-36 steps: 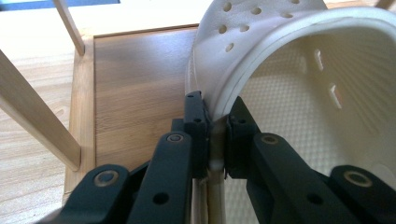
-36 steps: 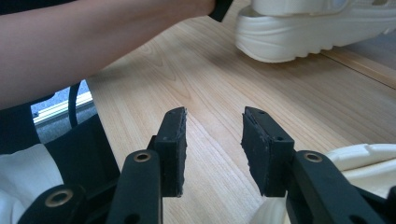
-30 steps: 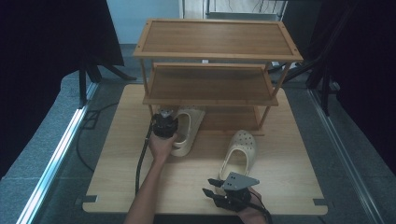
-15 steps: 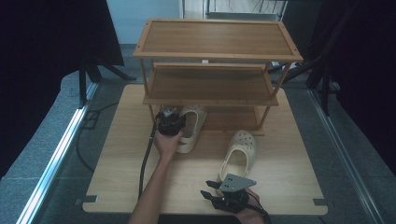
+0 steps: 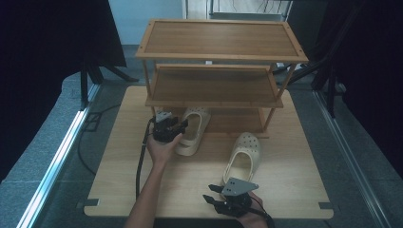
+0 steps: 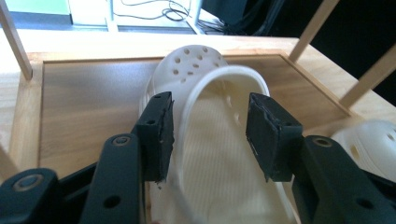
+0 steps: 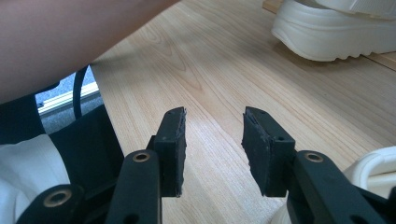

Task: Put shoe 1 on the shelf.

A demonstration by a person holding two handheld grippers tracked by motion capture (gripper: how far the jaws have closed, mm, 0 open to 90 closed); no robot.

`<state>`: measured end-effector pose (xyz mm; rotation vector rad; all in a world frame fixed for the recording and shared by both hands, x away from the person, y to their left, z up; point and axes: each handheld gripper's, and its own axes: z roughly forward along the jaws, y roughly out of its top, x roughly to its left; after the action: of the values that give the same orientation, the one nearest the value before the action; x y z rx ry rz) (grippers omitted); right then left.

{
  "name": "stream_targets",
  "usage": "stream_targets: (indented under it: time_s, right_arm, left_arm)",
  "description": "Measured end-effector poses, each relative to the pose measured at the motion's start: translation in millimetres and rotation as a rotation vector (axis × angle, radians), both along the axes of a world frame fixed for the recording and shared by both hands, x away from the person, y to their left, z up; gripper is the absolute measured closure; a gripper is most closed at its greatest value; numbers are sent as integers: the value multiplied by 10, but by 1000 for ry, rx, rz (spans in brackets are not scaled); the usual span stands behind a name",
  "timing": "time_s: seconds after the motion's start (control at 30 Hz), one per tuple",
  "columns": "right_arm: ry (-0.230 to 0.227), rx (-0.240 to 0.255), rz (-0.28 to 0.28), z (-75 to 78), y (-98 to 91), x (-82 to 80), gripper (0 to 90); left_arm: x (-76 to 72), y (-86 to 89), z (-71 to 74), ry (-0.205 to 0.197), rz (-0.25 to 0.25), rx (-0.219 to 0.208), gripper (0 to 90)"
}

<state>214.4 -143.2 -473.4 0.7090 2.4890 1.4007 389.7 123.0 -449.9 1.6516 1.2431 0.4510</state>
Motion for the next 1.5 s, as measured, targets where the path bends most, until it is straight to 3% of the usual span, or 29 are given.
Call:
stream_targets:
  time_s: [0.2,0.27,0.4,0.5,0.57,0.7,0.83,0.9,1.1,1.5]
  right_arm:
    - [-1,-6,0,-7,3,0,597]
    - [-4,-7,-2,-5,5,-3,597]
    - [-3,-8,-2,-7,8,-3,596]
    - [-2,-12,-1,-15,15,-3,593]
    - [-5,-13,1,-16,21,-7,593]
    - [-2,-19,6,-23,36,-9,591]
    - [1,-27,13,-33,59,-17,588]
    - [0,-29,14,-33,62,-20,587]
    - [4,-29,12,-32,44,-9,586]
    - [0,-25,20,-28,55,-19,586]
  left_arm:
    - [-187,104,16,-18,-78,84,498]
    - [-297,170,18,-24,-103,96,559]
    - [-421,253,-1,-19,-107,96,712]
    - [-513,327,-33,16,-141,81,787]
    - [-612,374,-67,58,-170,92,825]
    - [-719,374,-144,96,-208,98,863]
    - [-739,319,-224,116,-226,120,884]
    - [-743,246,-265,112,-233,162,891]
    - [-671,66,-331,133,-267,183,897]
    - [-485,-144,-345,134,-259,199,900]
